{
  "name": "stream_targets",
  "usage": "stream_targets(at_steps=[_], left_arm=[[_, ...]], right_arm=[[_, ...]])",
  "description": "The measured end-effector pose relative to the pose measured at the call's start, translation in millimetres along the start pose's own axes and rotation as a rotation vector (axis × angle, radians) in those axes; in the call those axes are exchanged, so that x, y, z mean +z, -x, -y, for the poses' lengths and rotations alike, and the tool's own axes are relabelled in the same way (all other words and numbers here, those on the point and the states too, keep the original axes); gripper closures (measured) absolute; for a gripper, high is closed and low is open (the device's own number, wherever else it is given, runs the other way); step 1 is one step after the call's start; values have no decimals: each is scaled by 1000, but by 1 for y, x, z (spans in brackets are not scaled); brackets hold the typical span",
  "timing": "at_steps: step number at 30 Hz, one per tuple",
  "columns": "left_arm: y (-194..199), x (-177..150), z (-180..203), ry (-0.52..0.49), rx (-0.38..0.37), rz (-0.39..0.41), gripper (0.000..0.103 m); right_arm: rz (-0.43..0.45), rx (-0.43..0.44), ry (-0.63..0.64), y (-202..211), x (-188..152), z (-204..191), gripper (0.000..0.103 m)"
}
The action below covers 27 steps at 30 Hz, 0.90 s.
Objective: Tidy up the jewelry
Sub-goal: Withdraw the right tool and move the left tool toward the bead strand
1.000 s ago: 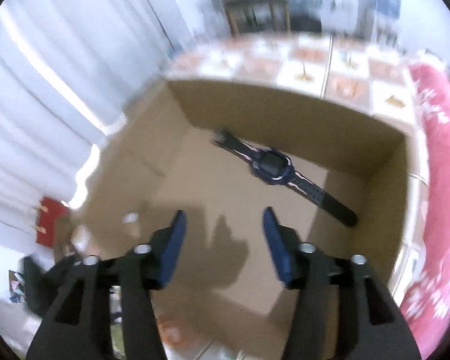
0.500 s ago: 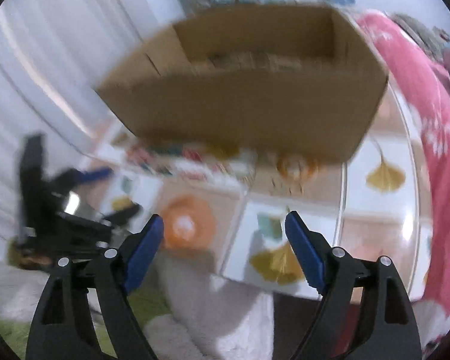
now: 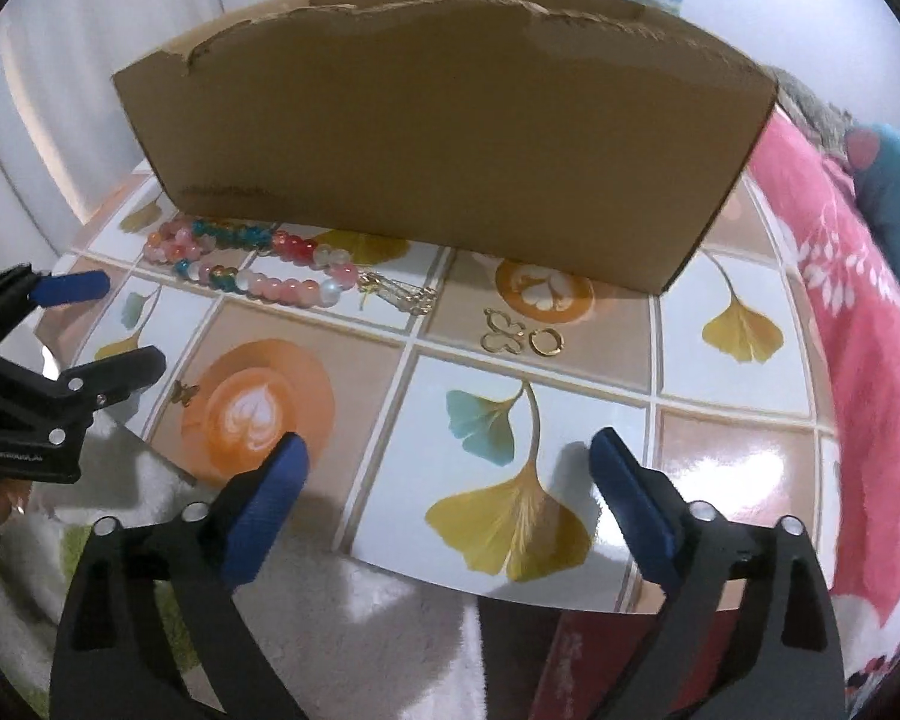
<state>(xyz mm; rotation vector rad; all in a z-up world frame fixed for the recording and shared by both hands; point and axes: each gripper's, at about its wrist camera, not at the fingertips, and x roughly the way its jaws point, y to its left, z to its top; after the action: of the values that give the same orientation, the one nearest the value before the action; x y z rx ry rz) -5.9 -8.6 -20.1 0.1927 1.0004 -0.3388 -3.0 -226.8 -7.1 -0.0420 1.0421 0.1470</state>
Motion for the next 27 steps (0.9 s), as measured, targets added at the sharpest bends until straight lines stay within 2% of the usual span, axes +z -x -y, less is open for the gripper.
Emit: stream_targets(at_steps=[10,17,19,21,23,25,26,27], left_arm=[[-1,6,1,8,5,-25,7],[-4,9,-1,13,4,-36,7],[-4,7,-2,11,-1,-20,7],[-2,4,-4,4,-13,-7,7],[3,3,-9,13,-44,32,9],[10,6,-15,35,-72,79,9],[14,7,-18,43,-85,104,10],[19,10,-20,47,-102,135,17]], right_arm=[[22,7,-1,3,-6,13,7],[52,62,32,6,-20,27,7],[96,111,45,20,-20,27,7],[152,124,54,36,-19,25,7],[206,157,48,50,-14,25,7],[223,210,19,56,-7,24,7],[224,252,-2,56,-4,24,7],[220,297,-30,57,3,23,7]])
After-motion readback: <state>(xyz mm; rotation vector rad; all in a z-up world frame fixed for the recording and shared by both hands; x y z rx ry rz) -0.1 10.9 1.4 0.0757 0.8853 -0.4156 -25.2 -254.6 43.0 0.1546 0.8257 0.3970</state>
